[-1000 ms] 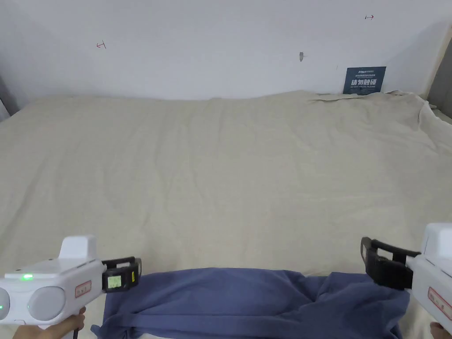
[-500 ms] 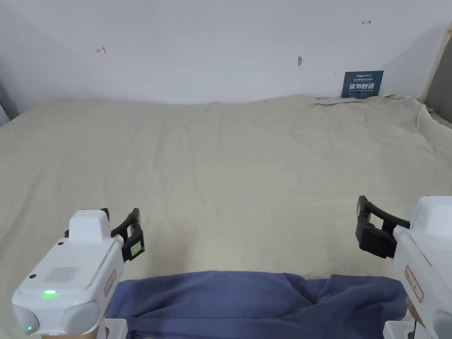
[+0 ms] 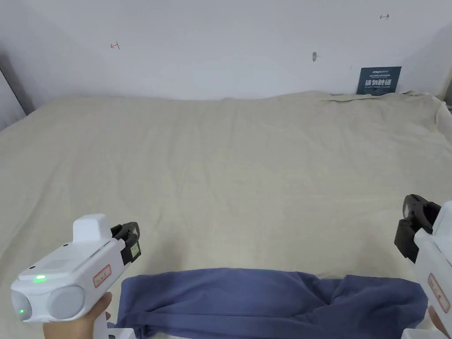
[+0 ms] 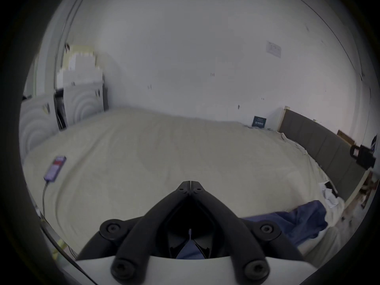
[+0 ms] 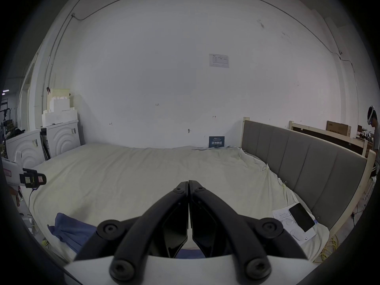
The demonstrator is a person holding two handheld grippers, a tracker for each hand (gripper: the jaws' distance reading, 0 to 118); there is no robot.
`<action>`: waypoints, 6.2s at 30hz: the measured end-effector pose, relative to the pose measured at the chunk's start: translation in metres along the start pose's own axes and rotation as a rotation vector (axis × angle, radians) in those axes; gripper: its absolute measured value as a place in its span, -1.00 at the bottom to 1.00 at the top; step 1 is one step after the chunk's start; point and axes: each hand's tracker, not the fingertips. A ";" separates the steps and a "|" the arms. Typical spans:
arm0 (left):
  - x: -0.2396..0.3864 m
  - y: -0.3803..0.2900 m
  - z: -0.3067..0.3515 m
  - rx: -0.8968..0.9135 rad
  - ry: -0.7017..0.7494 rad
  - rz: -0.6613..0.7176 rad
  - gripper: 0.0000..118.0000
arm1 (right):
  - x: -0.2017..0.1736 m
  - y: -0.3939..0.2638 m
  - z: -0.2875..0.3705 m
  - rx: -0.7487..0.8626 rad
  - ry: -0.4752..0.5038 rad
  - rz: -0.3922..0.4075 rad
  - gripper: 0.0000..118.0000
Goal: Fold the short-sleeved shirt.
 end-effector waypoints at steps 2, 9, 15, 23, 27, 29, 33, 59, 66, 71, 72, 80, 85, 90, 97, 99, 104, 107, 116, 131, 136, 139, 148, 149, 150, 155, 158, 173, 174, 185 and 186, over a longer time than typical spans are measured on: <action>-0.017 -0.002 -0.007 -0.082 -0.034 0.038 -1.00 | 0.001 -0.001 -0.001 -0.006 -0.005 0.011 -1.00; -0.087 -0.023 -0.052 -0.399 -0.150 0.245 -0.87 | 0.006 -0.001 0.001 -0.024 -0.015 0.023 -1.00; -0.107 -0.049 -0.076 -0.487 -0.132 0.266 0.59 | 0.007 -0.002 0.001 -0.051 -0.028 0.024 -1.00; -0.103 -0.073 -0.100 -0.557 -0.118 0.231 0.57 | 0.009 -0.008 -0.002 -0.090 -0.035 0.023 -1.00; -0.097 -0.083 -0.108 -0.604 -0.108 0.205 0.37 | 0.011 -0.012 -0.003 -0.106 -0.033 0.017 -1.00; -0.092 -0.082 -0.105 -0.593 -0.085 0.163 0.20 | 0.011 -0.013 -0.003 -0.111 -0.035 0.021 -1.00; -0.088 -0.080 -0.103 -0.583 -0.126 0.118 -0.47 | 0.011 -0.013 -0.003 -0.122 -0.033 0.011 -1.00; -0.114 -0.008 -0.057 -0.589 0.068 0.010 -0.98 | 0.027 -0.010 0.001 -0.093 -0.025 -0.016 -1.00; -0.050 0.011 -0.047 -0.595 -0.003 -0.001 -0.98 | 0.029 -0.009 0.006 -0.084 -0.017 -0.019 -1.00; 0.013 0.016 -0.064 -0.617 -0.179 -0.011 -0.98 | 0.030 -0.011 0.011 -0.078 -0.019 -0.028 -1.00; 0.026 0.014 -0.069 -0.627 -0.204 -0.015 -0.98 | 0.031 -0.012 0.012 -0.078 -0.021 -0.030 -1.00; 0.113 -0.017 -0.119 -0.723 -0.302 -0.019 -0.98 | 0.041 -0.018 0.018 -0.089 -0.033 -0.043 -1.00; 0.156 -0.044 -0.140 -0.773 -0.288 -0.056 -0.97 | 0.048 -0.019 0.021 -0.088 -0.049 -0.044 -1.00; 0.168 -0.060 -0.151 -0.806 -0.237 -0.047 -0.50 | 0.054 -0.019 0.024 -0.088 -0.063 -0.040 -1.00; 0.162 -0.041 -0.126 -0.731 -0.282 -0.035 0.75 | 0.054 -0.019 0.024 -0.096 -0.066 -0.043 -1.00; 0.156 -0.032 -0.115 -0.676 -0.283 -0.040 0.78 | 0.052 -0.018 0.024 -0.093 -0.062 -0.043 -1.00; 0.122 -0.014 -0.087 -0.533 -0.267 0.005 0.79 | 0.045 -0.013 0.024 -0.088 -0.049 -0.038 -1.00; 0.098 -0.011 -0.074 -0.473 -0.221 -0.015 0.79 | 0.041 -0.012 0.024 -0.085 -0.040 -0.034 -1.00; 0.057 -0.039 -0.053 -0.267 -0.125 -0.053 -0.92 | 0.034 -0.011 0.023 -0.090 -0.023 -0.034 -1.00; 0.123 -0.135 -0.091 -0.435 -0.158 -0.182 -1.00 | 0.051 -0.018 0.027 -0.116 -0.057 -0.044 -1.00; 0.152 -0.153 -0.109 -0.473 -0.158 -0.222 -1.00 | 0.060 -0.019 0.031 -0.119 -0.073 -0.039 -1.00; 0.165 -0.150 -0.108 -0.461 -0.157 -0.230 -1.00 | 0.065 -0.019 0.031 -0.120 -0.084 -0.040 -1.00; 0.204 -0.152 -0.103 -0.436 -0.219 -0.280 -1.00 | 0.069 -0.020 0.031 -0.122 -0.093 -0.050 -1.00; 0.207 -0.151 -0.100 -0.433 -0.226 -0.285 -1.00 | 0.069 -0.020 0.031 -0.122 -0.094 -0.050 -1.00; 0.208 -0.150 -0.099 -0.431 -0.231 -0.286 -1.00 | 0.069 -0.020 0.031 -0.123 -0.093 -0.049 -1.00; 0.196 -0.128 -0.088 -0.388 -0.247 -0.234 -1.00 | 0.069 -0.019 0.033 -0.123 -0.091 -0.044 -1.00; 0.182 -0.102 -0.076 -0.353 -0.269 -0.212 -1.00 | 0.068 -0.018 0.032 -0.121 -0.089 -0.040 -1.00; 0.053 -0.038 -0.081 -0.519 -0.340 0.048 -0.58 | 0.059 -0.014 0.031 -0.114 -0.070 -0.030 -1.00; 0.045 -0.041 -0.086 -0.541 -0.328 0.073 -0.13 | 0.059 -0.014 0.031 -0.115 -0.070 -0.029 -1.00; 0.015 -0.088 -0.124 -0.661 -0.312 0.194 0.68 | 0.056 -0.017 0.028 -0.141 -0.075 -0.021 -1.00; 0.016 -0.092 -0.127 -0.665 -0.307 0.194 0.68 | 0.056 -0.017 0.028 -0.146 -0.073 -0.022 -1.00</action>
